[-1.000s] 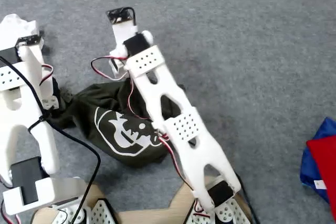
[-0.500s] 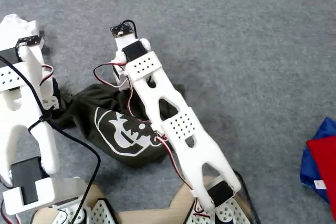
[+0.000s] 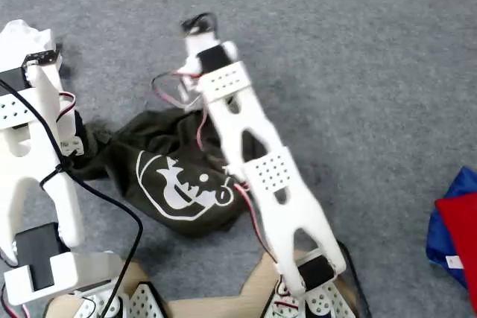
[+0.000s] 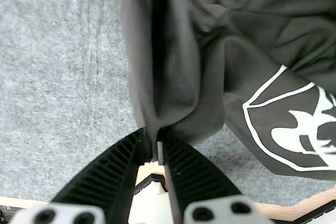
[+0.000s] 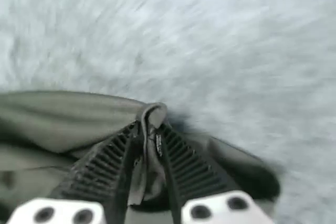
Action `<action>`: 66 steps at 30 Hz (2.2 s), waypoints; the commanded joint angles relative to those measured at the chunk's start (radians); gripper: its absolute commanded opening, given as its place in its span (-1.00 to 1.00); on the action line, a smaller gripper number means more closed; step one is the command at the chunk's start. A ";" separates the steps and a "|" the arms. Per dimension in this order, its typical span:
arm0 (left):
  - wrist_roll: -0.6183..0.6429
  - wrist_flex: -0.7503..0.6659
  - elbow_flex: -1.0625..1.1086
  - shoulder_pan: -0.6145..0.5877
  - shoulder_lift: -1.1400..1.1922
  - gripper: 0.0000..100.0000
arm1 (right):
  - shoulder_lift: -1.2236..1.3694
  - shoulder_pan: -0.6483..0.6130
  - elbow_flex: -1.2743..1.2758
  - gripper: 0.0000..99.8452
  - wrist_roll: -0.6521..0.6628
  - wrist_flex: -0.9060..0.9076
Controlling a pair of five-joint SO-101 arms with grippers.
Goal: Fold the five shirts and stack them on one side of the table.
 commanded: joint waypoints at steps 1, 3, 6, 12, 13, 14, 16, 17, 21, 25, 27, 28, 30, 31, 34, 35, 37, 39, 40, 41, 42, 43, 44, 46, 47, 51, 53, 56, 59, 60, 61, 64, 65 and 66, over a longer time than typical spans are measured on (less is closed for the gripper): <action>-0.011 0.000 -0.002 -0.008 -0.028 -0.96 | -0.162 0.087 -0.042 -0.99 0.000 0.020; -0.011 -0.005 -0.006 -0.008 -0.028 -0.96 | -0.211 0.128 -0.042 -0.99 0.000 0.020; -0.006 -0.052 -0.003 -0.009 -0.030 -0.96 | -0.294 0.179 -0.042 -0.99 0.002 0.020; -0.006 -0.149 -0.032 -0.009 -0.038 -0.96 | -0.513 0.216 -0.042 -0.99 0.038 0.020; -0.006 -0.158 -0.052 -0.009 -0.038 -0.96 | -0.553 0.216 -0.042 -0.99 0.055 0.020; -0.005 -0.163 -0.075 -0.009 -0.038 -0.96 | -0.591 0.214 -0.042 -0.99 0.064 0.020; -0.003 -0.161 -0.147 -0.009 -0.038 -0.96 | -0.671 0.211 -0.042 -0.99 0.083 0.020; 0.008 -0.161 -0.190 -0.009 -0.038 -0.96 | -0.708 0.211 -0.042 -0.99 0.094 0.020; 0.089 -0.153 -0.384 -0.031 -0.038 -0.96 | -0.837 0.217 -0.042 -0.99 0.144 0.020; 0.146 -0.152 -0.540 -0.081 -0.038 -0.96 | -0.937 0.217 -0.041 -0.99 0.193 0.021; 0.158 -0.146 -0.592 -0.110 -0.038 -0.96 | -0.970 0.217 -0.036 -0.99 0.216 0.021; 0.164 -0.133 -0.615 -0.127 -0.038 -0.96 | -0.990 0.217 -0.021 -0.99 0.222 0.021; 0.163 -0.103 -0.654 -0.149 -0.038 -0.96 | -1.026 0.217 0.031 -0.99 0.224 0.021; 0.163 -0.084 -0.671 -0.157 -0.038 -0.96 | -1.047 0.217 0.065 -0.99 0.221 0.021; 0.163 -0.054 -0.686 -0.180 -0.038 -0.96 | -1.112 0.217 0.199 -0.99 0.219 0.021; 0.161 -0.048 -0.690 -0.189 -0.038 -0.96 | -1.135 0.217 0.254 -0.99 0.219 0.021; 0.160 -0.043 -0.684 -0.203 -0.038 -0.96 | -1.181 0.217 0.375 -0.99 0.219 0.021; 0.158 -0.026 -0.680 -0.206 -0.038 -0.96 | -1.228 0.217 0.518 -0.99 0.222 0.020; 0.158 -0.015 -0.680 -0.206 -0.038 -0.96 | -1.248 0.217 0.588 -0.99 0.222 0.020; 0.158 -0.008 -0.678 -0.206 -0.038 -0.96 | -1.268 0.217 0.662 -0.99 0.224 0.020; 0.158 -0.003 -0.664 -0.206 -0.038 -0.96 | -1.285 0.217 0.734 -0.99 0.226 0.018; 0.157 -0.003 -0.644 -0.207 -0.038 -0.96 | -1.302 0.217 0.808 -0.99 0.226 0.018; 0.157 -0.003 -0.626 -0.207 -0.038 -0.96 | -1.317 0.217 0.875 -0.99 0.226 0.018; 0.157 -0.002 -0.586 -0.207 -0.038 -0.96 | -1.342 0.219 1.004 -0.98 0.226 0.018; 0.157 -0.002 -0.560 -0.207 -0.038 -0.96 | -1.353 0.219 1.058 -0.98 0.226 0.018; 0.157 -0.002 -0.448 -0.207 -0.038 -0.96 | -1.374 0.262 1.231 -0.99 0.226 0.017; 0.157 -0.002 -0.396 -0.207 -0.038 -0.96 | -1.372 0.303 1.303 -0.99 0.229 0.017; 0.157 -0.003 -0.296 -0.201 -0.038 -0.96 | -1.377 0.361 1.411 -0.99 0.342 0.018; 0.163 -0.031 -0.236 -0.198 -0.036 -0.96 | -1.377 0.397 1.521 -0.99 0.445 0.018; 0.163 -0.060 -0.227 -0.198 -0.038 -0.96 | -1.377 0.398 1.561 -0.99 0.453 0.018; 0.164 -0.087 -0.229 -0.198 -0.038 -0.96 | -1.377 0.397 1.598 -0.99 0.456 0.018; 0.164 -0.169 -0.278 -0.173 -0.038 -0.96 | -1.377 0.387 1.685 -0.99 0.457 0.018; 0.164 -0.183 -0.315 -0.161 -0.038 -0.96 | -1.377 0.377 1.710 -0.99 0.459 0.017; 0.164 -0.186 -0.359 -0.146 -0.038 -0.96 | -1.377 0.361 1.732 -0.99 0.457 0.017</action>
